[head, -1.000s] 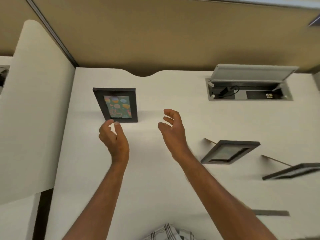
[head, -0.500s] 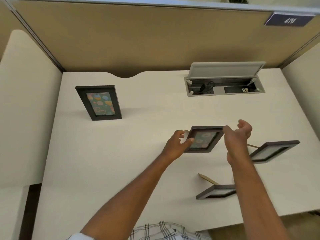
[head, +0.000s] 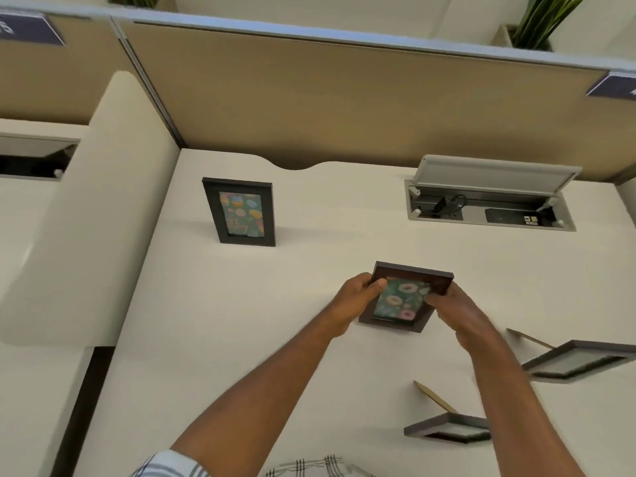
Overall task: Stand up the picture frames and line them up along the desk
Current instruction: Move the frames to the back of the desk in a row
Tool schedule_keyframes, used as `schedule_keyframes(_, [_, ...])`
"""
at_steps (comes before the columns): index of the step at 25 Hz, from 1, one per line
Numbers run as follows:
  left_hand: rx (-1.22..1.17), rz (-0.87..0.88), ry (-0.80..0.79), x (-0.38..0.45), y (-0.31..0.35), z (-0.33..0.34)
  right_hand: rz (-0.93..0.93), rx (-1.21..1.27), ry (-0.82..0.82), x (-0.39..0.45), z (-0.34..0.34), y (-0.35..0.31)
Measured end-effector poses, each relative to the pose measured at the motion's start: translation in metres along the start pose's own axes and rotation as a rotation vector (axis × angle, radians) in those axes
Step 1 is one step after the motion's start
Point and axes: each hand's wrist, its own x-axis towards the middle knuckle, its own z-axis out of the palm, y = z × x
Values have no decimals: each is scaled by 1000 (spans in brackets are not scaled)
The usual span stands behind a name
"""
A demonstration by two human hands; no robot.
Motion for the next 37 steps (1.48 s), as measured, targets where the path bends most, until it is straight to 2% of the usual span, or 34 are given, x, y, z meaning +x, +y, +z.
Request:
schedule_keyframes(9, [-148,113,147,-10,16,-129,3,214,-375,32,118,-47])
schedule_keyframes(13, [-151,127,240,-6,25,-152,-82,286,-384,55,144,-76])
schedule_keyframes(15, [-163,173,402,-4,24,-156,-113,309,-384,72,151,-90])
schedule_keyframes(19, [-274,235,918,-6,6,-188,-107,323,-381,105,167,-112])
schedule_keyframes(22, [-268,193,1107,-7,-5,-229,-104,331,-390,120,176,-117])
schedule_keyframes(24, [-219,164,1110,-5,-6,-254,-108,341,-398,128,182,-116])
schedule_keyframes(30, [-54,185,819,12,-6,-293,-100,409,-415,137,197,-106])
schedule_keyframes(37, [-33,202,833,22,-16,-296,-112,373,-429,151,201,-113])
